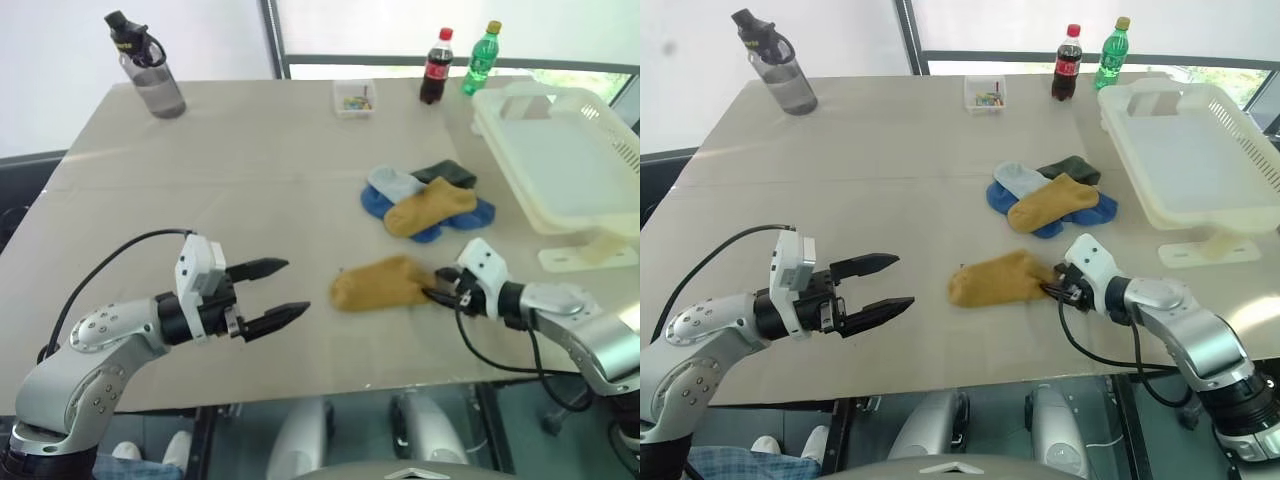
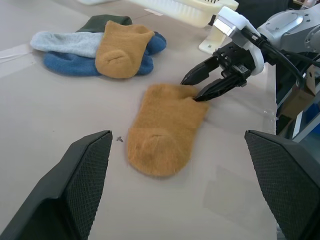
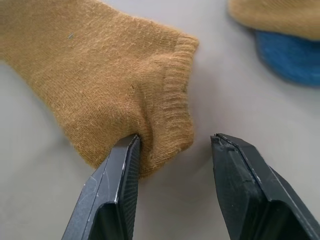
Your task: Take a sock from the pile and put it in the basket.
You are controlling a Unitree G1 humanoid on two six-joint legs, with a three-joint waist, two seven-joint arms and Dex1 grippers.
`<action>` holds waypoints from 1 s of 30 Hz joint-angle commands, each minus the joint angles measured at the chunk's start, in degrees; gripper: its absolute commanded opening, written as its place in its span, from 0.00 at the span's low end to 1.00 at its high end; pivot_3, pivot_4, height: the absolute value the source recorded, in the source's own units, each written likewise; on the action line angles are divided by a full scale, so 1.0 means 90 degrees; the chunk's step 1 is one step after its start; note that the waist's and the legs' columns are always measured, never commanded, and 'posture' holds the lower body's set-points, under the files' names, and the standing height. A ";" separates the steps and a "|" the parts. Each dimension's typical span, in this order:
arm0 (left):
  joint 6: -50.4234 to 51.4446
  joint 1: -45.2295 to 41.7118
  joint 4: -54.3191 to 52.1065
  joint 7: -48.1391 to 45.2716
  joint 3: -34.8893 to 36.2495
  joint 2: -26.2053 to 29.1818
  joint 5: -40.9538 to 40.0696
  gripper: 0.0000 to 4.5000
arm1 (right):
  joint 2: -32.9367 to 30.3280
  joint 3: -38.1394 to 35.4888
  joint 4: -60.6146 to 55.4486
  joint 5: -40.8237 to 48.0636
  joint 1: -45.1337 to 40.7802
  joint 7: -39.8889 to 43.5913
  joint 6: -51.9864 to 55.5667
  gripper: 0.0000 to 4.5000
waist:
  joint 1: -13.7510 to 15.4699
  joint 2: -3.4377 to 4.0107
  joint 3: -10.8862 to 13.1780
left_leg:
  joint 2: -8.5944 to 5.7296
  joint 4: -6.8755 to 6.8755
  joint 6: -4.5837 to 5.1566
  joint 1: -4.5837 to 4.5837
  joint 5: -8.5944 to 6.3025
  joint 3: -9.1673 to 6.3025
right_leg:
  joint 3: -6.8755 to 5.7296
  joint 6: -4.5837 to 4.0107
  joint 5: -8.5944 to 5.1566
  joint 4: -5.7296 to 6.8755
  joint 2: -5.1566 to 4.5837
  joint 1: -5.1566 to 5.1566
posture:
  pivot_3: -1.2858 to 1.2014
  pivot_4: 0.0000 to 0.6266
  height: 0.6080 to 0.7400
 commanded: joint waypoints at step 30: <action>-0.0057 -0.0524 0.0051 0.0082 -0.0173 0.0045 0.0124 1.00 | 0.1639 -0.0081 0.1745 -0.1259 -0.2094 -0.0754 -0.1011 0.50 | -0.0029 0.0007 0.0009 | -0.0005 -0.0008 0.0000 -0.0004 0.0000 0.0012 | 0.0002 0.0021 0.0018 0.0004 0.0009 -0.0007 | 0.52 0.24 1.00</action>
